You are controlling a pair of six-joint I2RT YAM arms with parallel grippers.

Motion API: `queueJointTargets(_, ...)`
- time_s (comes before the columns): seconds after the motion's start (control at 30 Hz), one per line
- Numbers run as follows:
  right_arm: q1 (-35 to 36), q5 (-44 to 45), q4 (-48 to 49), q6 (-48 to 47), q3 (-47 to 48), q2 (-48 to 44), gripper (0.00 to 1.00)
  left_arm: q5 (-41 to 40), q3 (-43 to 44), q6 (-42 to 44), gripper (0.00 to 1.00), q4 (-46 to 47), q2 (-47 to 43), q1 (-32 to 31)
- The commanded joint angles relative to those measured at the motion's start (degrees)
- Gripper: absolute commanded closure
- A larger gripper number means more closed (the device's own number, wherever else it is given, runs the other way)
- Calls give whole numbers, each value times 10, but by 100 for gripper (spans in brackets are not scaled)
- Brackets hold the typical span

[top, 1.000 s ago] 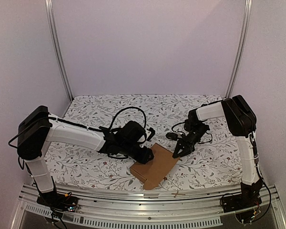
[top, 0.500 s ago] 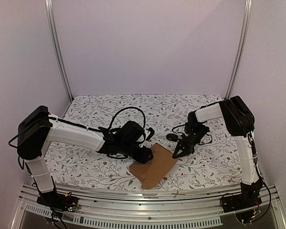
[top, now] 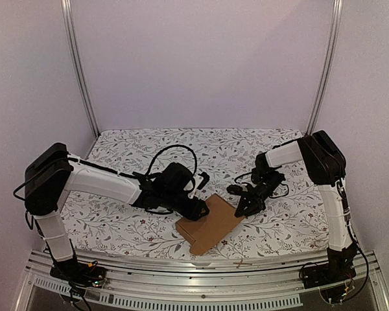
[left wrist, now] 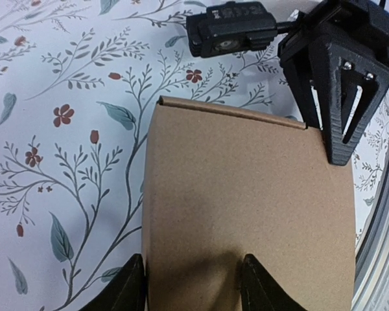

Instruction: Fold the paper box

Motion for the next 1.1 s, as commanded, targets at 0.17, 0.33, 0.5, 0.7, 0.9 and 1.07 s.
queueJointTargets(0.17,5,41,0,17,-8,7,73,-7,-26,15,51,-25,28,19)
queueJointTargets(0.33,1,82,3,19,-2,-45,60,-22,-3,41,51,-42,21,22)
queueJointTargets(0.5,-17,147,1,21,13,-117,54,-82,40,82,45,-86,-27,23)
queueJointTargets(0.7,-20,227,33,18,51,-188,46,-127,27,77,42,-133,-138,23)
queueJointTargets(0.9,54,384,116,4,138,-185,45,-120,-87,-69,42,-152,-228,11)
queueJointTargets(1.07,95,423,145,14,222,-114,45,-129,-158,-139,45,-169,-289,-45)
